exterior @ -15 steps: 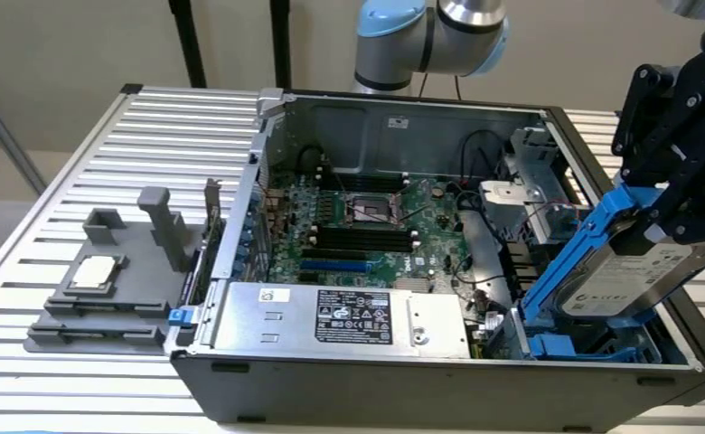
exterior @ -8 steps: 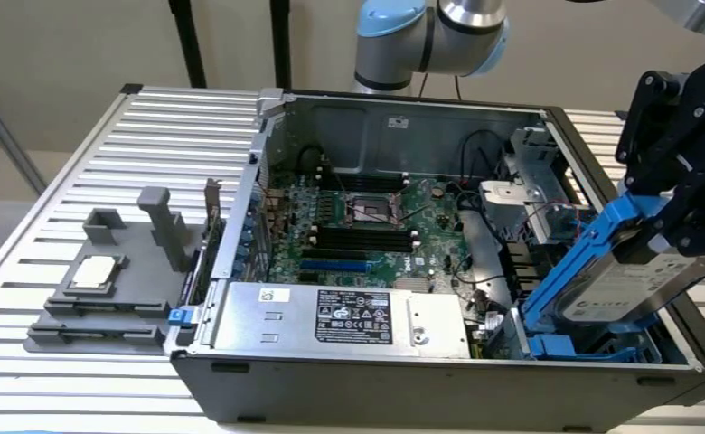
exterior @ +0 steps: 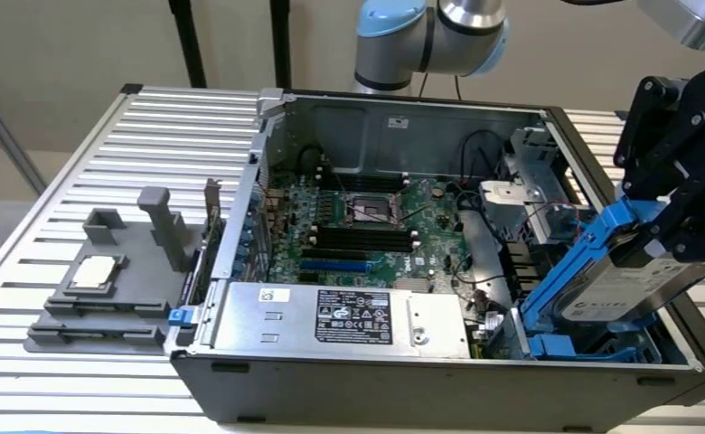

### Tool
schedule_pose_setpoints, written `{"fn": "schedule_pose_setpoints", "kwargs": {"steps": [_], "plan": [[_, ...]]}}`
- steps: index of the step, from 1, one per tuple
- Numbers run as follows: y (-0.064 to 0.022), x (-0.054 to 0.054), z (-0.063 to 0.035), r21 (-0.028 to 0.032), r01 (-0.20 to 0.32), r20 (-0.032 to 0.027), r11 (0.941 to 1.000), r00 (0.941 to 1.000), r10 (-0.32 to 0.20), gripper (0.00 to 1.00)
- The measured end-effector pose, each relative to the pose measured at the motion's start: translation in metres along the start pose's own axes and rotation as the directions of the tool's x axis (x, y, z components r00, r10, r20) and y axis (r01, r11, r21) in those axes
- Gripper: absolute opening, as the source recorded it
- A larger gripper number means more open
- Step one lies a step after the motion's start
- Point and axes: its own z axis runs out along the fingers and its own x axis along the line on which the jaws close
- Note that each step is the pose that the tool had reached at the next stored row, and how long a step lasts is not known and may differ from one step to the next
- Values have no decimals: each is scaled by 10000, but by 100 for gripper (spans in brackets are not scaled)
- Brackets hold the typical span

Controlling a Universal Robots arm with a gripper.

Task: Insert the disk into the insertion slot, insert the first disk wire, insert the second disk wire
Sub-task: 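Insert the disk into the insertion slot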

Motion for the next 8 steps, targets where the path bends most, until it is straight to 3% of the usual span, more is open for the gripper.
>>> {"fn": "schedule_pose_setpoints", "kwargs": {"steps": [8], "plan": [[0,35,0,0,2,37,10000,10000,-2,33]]}}
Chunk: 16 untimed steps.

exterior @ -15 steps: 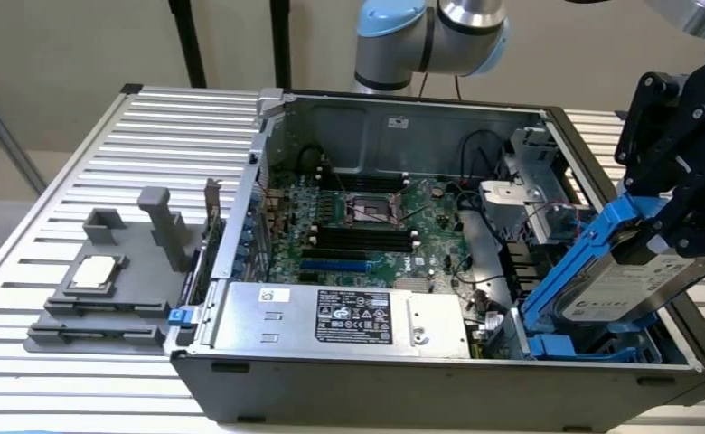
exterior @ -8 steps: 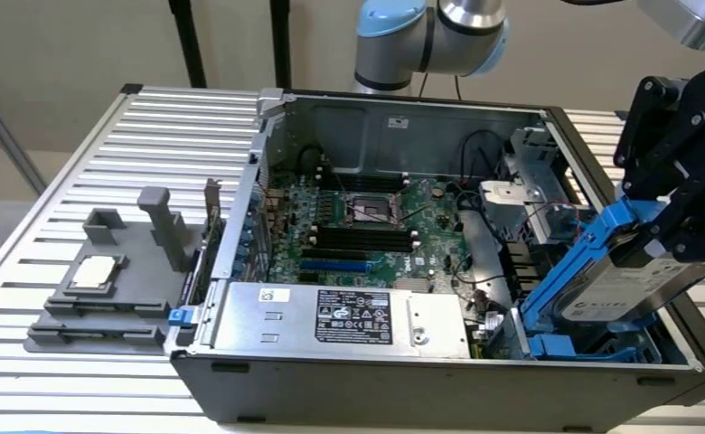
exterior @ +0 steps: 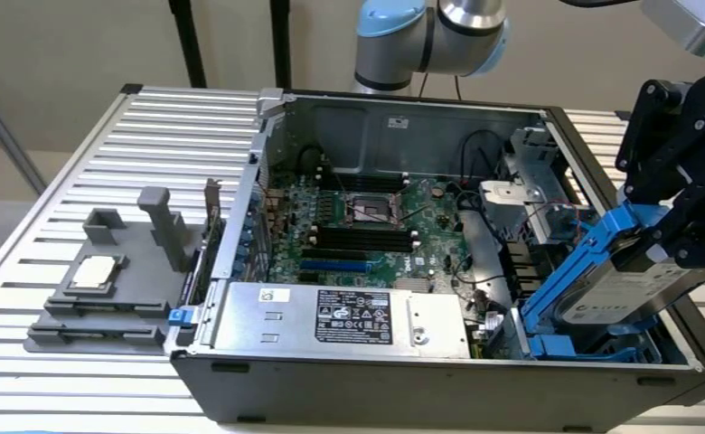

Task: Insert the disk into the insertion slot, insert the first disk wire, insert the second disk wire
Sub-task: 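Insert the disk into the insertion slot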

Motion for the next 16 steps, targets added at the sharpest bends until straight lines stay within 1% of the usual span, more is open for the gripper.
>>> {"fn": "schedule_pose_setpoints", "kwargs": {"steps": [7,14,16], "plan": [[0,1,4,-4,16,4,10000,10000,-16,33],[6,1,8,-28,46,5,10000,10000,-46,33],[6,1,16,-28,57,15,10000,10000,-57,33]]}}
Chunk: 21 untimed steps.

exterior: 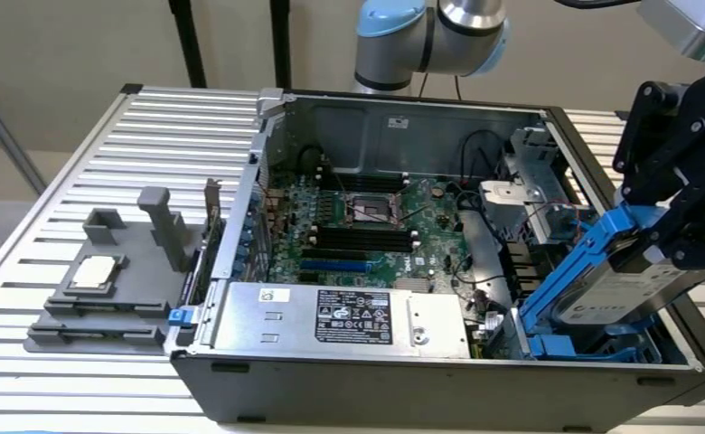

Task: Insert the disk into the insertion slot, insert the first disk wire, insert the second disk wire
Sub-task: 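Insert the disk into the insertion slot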

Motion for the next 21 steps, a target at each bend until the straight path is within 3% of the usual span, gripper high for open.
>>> {"fn": "schedule_pose_setpoints", "kwargs": {"steps": [7,16,18,20,21], "plan": [[0,3,30,-6,88,56,10000,9999,-88,33],[-2,7,86,-18,288,178,9996,9994,-287,33],[-3,10,96,-21,328,198,9995,9993,-328,40],[-3,10,102,-23,364,219,9993,9991,-363,40],[-3,10,104,-24,381,230,9993,9990,-380,47]]}}
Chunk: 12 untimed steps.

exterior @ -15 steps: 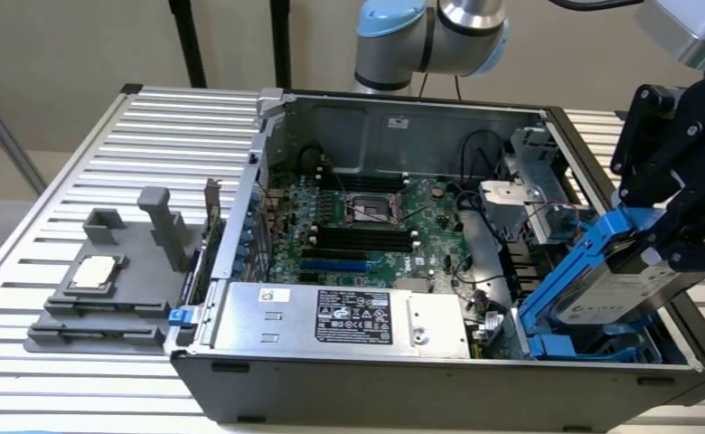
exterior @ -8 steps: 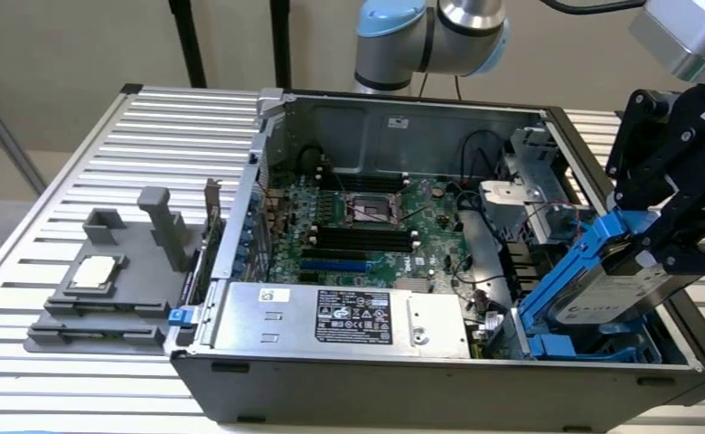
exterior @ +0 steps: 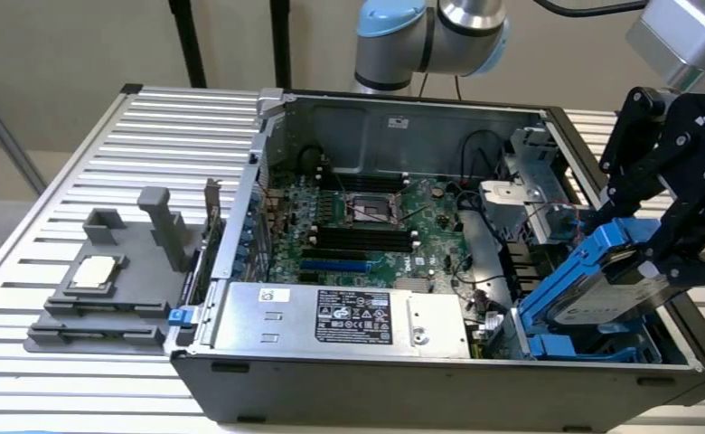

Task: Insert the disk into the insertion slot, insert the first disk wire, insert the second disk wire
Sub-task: 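Insert the disk into the insertion slot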

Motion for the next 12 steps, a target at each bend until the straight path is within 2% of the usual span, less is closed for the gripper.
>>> {"fn": "schedule_pose_setpoints", "kwargs": {"steps": [5,12], "plan": [[-1,1,11,-6,82,46,10000,10000,-82,47],[-2,1,11,-14,159,51,9999,9999,-159,47]]}}
